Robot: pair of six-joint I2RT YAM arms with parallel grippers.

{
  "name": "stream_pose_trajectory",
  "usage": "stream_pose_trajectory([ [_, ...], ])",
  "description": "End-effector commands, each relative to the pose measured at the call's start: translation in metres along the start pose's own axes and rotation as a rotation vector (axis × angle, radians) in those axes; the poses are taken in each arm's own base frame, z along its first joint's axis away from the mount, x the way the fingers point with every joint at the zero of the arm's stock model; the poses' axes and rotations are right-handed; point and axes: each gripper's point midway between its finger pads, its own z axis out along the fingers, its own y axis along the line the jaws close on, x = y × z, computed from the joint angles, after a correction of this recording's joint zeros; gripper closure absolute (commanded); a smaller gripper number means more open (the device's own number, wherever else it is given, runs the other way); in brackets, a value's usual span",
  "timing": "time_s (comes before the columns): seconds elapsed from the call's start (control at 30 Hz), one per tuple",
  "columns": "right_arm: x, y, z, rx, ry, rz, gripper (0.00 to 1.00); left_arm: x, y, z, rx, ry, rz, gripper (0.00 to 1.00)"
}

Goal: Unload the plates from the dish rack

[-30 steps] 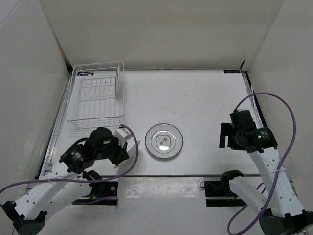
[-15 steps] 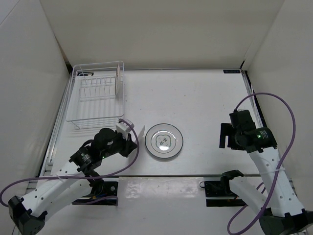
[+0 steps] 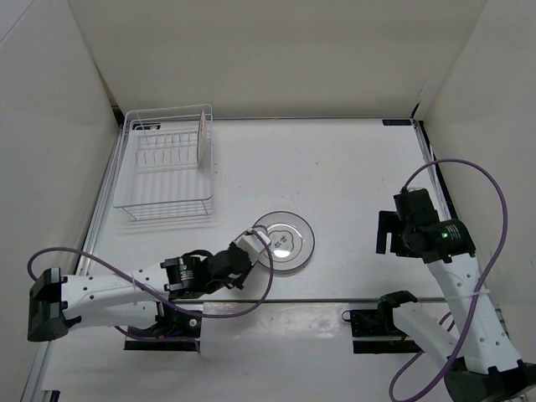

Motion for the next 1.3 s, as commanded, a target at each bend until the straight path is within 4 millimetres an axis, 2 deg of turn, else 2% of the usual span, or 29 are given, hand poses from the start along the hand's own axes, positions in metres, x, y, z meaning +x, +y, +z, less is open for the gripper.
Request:
stream_pose_trajectory([
  [0.0, -0.006, 0.0, 0.0, 0.002, -0.035, 0.013, 0.11, 0.101, 0.022, -0.015, -0.148, 0.362, -0.031, 0.99],
  [0.2, -0.005, 0.001, 0.0, -0.004, -0.034, 0.009, 0.11, 0.122, 0.034, -0.018, -0.27, 0.404, -0.057, 0.99],
  [0.37, -0.006, 0.003, 0.0, -0.014, -0.036, 0.007, 0.11, 0.139, 0.052, -0.027, -0.411, 0.452, -0.02, 0.98],
  [0.6, -0.006, 0.003, 0.0, -0.019, -0.035, 0.0, 0.11, 0.152, 0.046, -0.019, -0.435, 0.491, 0.015, 0.98],
  [0.8, -0.005, 0.004, 0.0, -0.023, -0.035, 0.001, 0.11, 0.165, 0.038, -0.007, -0.428, 0.509, 0.009, 0.89],
  [0.97, -0.006, 0.004, -0.001, -0.027, -0.041, 0.0, 0.11, 0.152, 0.035, 0.005, -0.456, 0.497, 0.057, 0.86],
  [1.0, -0.006, 0.003, -0.001, -0.022, -0.042, 0.006, 0.11, 0.148, 0.034, 0.007, -0.46, 0.488, 0.068, 0.8],
  [1.07, -0.006, 0.003, -0.001, -0.022, -0.048, 0.005, 0.11, 0.146, 0.034, 0.009, -0.476, 0.502, 0.087, 0.75],
  [1.13, -0.006, 0.003, -0.002, -0.021, -0.047, 0.003, 0.11, 0.145, 0.034, 0.009, -0.483, 0.511, 0.097, 0.64],
  [1.2, -0.006, 0.002, -0.002, -0.018, -0.048, 0.009, 0.11, 0.144, 0.032, 0.008, -0.477, 0.508, 0.102, 0.5],
  [1.23, -0.006, 0.002, -0.002, -0.019, -0.049, 0.008, 0.11, 0.142, 0.033, 0.007, -0.481, 0.498, 0.097, 0.37],
  [1.27, -0.005, 0.002, -0.001, -0.016, -0.047, 0.013, 0.11, 0.137, 0.032, 0.007, -0.483, 0.484, 0.094, 0.34],
])
